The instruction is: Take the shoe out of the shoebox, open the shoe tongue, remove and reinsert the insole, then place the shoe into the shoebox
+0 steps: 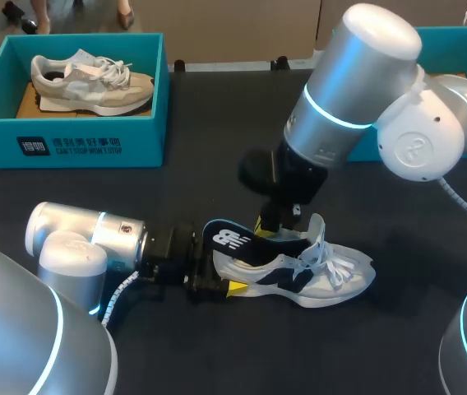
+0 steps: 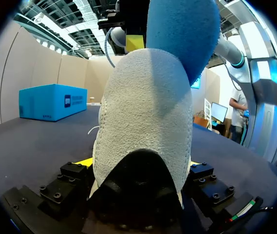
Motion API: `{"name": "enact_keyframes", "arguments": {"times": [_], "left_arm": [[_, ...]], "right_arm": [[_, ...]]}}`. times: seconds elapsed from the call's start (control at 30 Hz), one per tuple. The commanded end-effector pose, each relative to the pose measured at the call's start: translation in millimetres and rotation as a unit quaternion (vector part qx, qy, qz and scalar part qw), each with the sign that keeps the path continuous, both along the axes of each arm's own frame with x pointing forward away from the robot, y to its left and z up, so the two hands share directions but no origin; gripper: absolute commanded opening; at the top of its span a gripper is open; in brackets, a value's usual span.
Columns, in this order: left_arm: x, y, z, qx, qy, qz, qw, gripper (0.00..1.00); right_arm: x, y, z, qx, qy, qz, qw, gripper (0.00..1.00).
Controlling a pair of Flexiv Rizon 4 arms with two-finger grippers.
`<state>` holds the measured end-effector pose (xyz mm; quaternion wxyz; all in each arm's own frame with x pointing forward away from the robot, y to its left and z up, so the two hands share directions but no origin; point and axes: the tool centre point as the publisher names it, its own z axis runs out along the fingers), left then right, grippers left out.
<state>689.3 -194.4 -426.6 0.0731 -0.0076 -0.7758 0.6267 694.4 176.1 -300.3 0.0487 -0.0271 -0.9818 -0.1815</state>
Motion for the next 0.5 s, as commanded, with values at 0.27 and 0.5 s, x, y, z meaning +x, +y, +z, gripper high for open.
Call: {"name": "enact_keyframes", "arguments": {"times": [0.27, 0.5], "left_arm": [[0.6, -1, -7, 0.001, 0.0, 0.001, 1.0, 0.0], [0.6, -1, -7, 0.001, 0.0, 0.001, 1.0, 0.0]], "right_arm": [[-4.7, -3, 10, 0.012, 0.002, -0.013, 1.0, 0.7], [-4.1, -4, 2, 0.037, 0.014, -0.026, 0.999, 0.72]]}}
